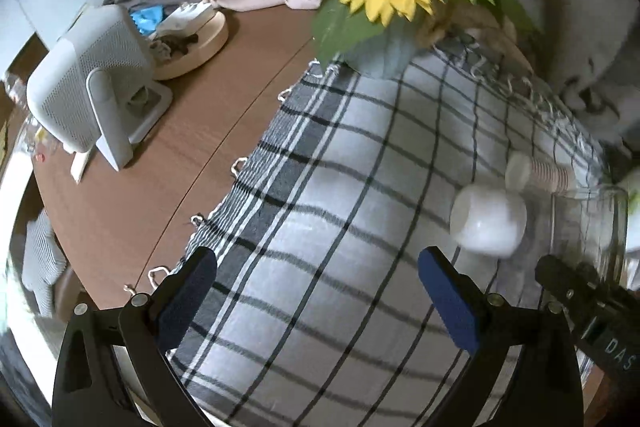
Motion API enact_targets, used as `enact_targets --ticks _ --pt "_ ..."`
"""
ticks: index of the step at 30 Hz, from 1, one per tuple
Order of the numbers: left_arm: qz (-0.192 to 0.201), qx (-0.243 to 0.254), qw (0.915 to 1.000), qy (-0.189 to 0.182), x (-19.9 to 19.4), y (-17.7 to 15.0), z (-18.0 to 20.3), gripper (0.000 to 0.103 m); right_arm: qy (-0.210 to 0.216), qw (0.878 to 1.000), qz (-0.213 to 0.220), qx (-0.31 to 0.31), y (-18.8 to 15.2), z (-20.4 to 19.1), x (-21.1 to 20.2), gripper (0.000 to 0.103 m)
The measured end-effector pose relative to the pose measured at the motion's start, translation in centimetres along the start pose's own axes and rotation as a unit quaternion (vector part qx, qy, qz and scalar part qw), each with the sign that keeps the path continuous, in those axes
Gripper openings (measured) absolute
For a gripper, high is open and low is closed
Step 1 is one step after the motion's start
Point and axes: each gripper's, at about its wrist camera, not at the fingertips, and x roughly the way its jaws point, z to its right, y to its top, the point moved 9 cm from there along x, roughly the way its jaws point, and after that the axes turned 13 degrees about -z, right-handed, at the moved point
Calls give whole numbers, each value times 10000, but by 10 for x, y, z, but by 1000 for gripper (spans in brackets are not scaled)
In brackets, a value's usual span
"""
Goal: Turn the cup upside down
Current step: 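Lift the glass tumbler with the right tool and carry it toward the cloth's middle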
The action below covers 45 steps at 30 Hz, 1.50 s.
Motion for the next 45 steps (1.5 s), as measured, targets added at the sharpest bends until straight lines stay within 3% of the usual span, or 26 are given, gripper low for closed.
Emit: enact_targets --ticks 11,18,33,45 --pt "-313 652 9973 160 23 -50 -13 103 260 9943 -334 976 -85 6 41 70" --pt "-505 878 9942 366 41 -74 -25 103 375 9900 -413 1296 -113 4 66 70" --pt "-686 1089 9901 568 58 -98 -36 103 357 9838 -606 1647 -143 -1 107 70" --pt "-723 1107 9896 573 62 -96 -35 103 118 9864 -678 1490 -137 -8 114 71"
